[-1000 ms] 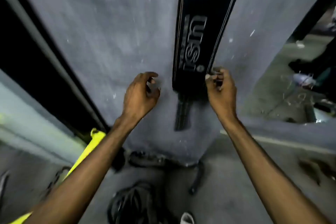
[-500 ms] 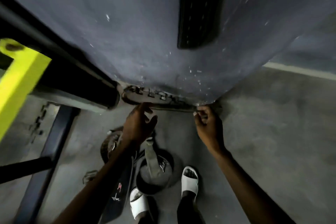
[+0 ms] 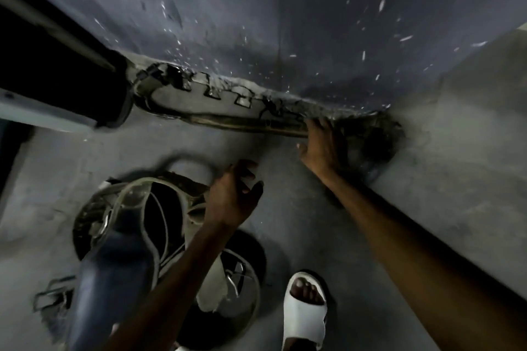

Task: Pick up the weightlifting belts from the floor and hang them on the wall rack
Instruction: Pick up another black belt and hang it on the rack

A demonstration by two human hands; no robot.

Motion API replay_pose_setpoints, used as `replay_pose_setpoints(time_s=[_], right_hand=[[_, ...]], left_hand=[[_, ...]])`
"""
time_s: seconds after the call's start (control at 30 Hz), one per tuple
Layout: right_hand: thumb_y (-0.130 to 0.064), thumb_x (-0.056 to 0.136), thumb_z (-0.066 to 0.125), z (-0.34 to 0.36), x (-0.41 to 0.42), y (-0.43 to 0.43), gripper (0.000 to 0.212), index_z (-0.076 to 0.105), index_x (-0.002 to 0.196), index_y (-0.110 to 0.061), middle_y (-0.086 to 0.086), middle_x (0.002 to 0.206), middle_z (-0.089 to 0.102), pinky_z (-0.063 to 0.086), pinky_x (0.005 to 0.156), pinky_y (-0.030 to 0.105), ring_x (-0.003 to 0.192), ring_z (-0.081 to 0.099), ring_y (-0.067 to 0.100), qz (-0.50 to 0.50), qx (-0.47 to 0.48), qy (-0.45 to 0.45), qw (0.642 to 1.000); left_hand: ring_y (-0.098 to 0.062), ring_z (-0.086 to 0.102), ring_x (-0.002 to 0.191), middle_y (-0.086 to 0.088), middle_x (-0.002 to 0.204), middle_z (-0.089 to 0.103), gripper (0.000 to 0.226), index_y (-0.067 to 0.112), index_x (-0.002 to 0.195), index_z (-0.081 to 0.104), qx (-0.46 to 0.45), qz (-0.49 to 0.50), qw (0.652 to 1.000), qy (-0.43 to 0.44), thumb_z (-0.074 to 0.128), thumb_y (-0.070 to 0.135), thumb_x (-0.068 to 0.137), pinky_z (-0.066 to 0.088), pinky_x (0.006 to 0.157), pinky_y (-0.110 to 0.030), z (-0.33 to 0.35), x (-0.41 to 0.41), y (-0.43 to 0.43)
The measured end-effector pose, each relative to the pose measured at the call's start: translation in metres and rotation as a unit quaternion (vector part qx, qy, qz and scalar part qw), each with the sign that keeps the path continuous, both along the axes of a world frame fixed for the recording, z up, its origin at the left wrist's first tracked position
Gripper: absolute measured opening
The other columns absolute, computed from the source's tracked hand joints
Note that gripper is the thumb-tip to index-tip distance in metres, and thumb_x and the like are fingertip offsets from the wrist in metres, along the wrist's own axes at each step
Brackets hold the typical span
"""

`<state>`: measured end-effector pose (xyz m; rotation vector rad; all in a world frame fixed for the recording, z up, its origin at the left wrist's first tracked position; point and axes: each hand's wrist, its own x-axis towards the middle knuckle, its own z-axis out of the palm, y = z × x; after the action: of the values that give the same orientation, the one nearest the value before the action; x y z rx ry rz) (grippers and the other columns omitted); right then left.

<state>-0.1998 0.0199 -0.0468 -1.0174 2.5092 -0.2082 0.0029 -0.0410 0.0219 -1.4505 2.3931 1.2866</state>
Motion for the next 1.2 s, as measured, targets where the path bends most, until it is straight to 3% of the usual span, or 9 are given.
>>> replay_pose_setpoints(time_s=[0.1,0.2,0.27,0.4,0.57,0.73,0.87,1.07,1.2], right_hand=[[-0.021,0.091,0.066,-0.031,-0.018,-0.009,0.037,0.063,0.128,-0.025,0.008,0.137,0.060,0.027,0.114,0.046,0.133,0.048,0.032,0.037,0.064,0.047,0.996],[-0.009,0.092,0.060,-0.035,-0.017,0.003,0.028,0.072,0.114,-0.021,0.010,0.118,0.070,0.042,0.101,0.040,0.118,0.060,0.033,0.059,0.045,0.055,0.996],[-0.007,0.090,0.063,-0.021,-0.005,0.020,0.027,0.074,0.112,-0.019,0.011,0.109,0.073,0.047,0.091,0.037,0.108,0.064,0.033,0.069,0.009,-0.001,0.998],[-0.003,0.083,0.064,0.039,0.035,0.045,0.025,0.075,0.100,-0.016,0.008,0.099,0.073,0.048,0.087,0.038,0.096,0.063,0.032,0.046,-0.086,-0.092,0.991],[0.001,0.075,0.062,0.145,0.068,0.035,0.028,0.076,0.095,-0.014,0.006,0.094,0.074,0.054,0.082,0.040,0.091,0.067,0.030,0.033,-0.160,-0.154,0.975],[-0.001,0.089,0.067,0.287,0.099,0.026,0.027,0.075,0.115,-0.005,0.010,0.113,0.075,0.046,0.093,0.023,0.106,0.065,0.017,-0.066,-0.252,-0.215,0.941],[-0.002,0.092,0.065,0.399,0.138,0.036,0.024,0.074,0.114,-0.003,0.003,0.106,0.074,0.051,0.091,0.029,0.099,0.066,0.014,-0.150,-0.341,-0.291,0.881],[-0.005,0.094,0.064,0.566,0.179,0.070,0.024,0.074,0.115,-0.009,0.006,0.110,0.077,0.055,0.096,0.034,0.100,0.071,0.016,-0.193,-0.388,-0.349,0.831],[-0.011,0.091,0.066,0.694,0.188,0.104,0.019,0.074,0.108,-0.014,0.001,0.100,0.079,0.056,0.079,0.023,0.091,0.073,0.013,-0.134,-0.383,-0.394,0.825]], left_hand=[[-0.010,0.063,0.080,0.004,0.102,0.069,0.036,0.017,0.120,0.064,0.013,0.003,1.000,-0.004,0.074,0.023,0.086,0.053,0.069,-0.023,-0.037,0.007,-0.003],[-0.013,0.064,0.084,0.001,0.103,0.069,0.033,0.012,0.118,0.064,0.018,0.016,1.000,0.001,0.073,0.018,0.087,0.045,0.066,-0.011,-0.044,0.011,-0.003],[-0.017,0.065,0.086,-0.006,0.104,0.070,0.031,0.007,0.116,0.065,0.037,0.036,0.999,0.002,0.073,0.017,0.087,0.052,0.072,-0.023,-0.034,0.013,0.002],[-0.032,0.070,0.097,-0.014,0.107,0.073,0.054,0.013,0.107,0.068,0.154,0.119,0.981,0.017,0.073,0.053,0.072,0.057,0.088,-0.050,0.011,0.022,0.013],[-0.027,0.068,0.102,-0.015,0.118,0.070,0.069,0.011,0.129,0.059,0.388,0.198,0.900,-0.007,0.066,0.061,0.082,0.055,0.079,-0.034,0.105,0.040,0.018],[-0.023,0.070,0.110,-0.007,0.115,0.075,0.052,0.016,0.123,0.068,0.369,0.282,0.866,0.186,0.068,0.050,0.085,0.057,0.087,-0.030,0.221,0.070,0.013],[-0.010,0.074,0.071,-0.002,0.078,0.077,0.009,0.012,0.093,0.071,0.316,0.266,0.858,0.307,0.062,0.015,0.096,0.058,0.065,-0.020,0.346,0.077,-0.006],[-0.002,0.072,0.071,0.008,0.077,0.078,0.027,-0.005,0.117,0.066,0.235,0.198,0.884,0.351,0.065,0.002,0.091,0.055,0.065,-0.016,0.520,0.090,-0.001],[-0.007,0.073,0.083,0.000,0.090,0.078,0.029,-0.004,0.119,0.067,0.197,0.134,0.896,0.375,0.066,0.003,0.091,0.056,0.074,-0.018,0.638,0.106,0.028]])
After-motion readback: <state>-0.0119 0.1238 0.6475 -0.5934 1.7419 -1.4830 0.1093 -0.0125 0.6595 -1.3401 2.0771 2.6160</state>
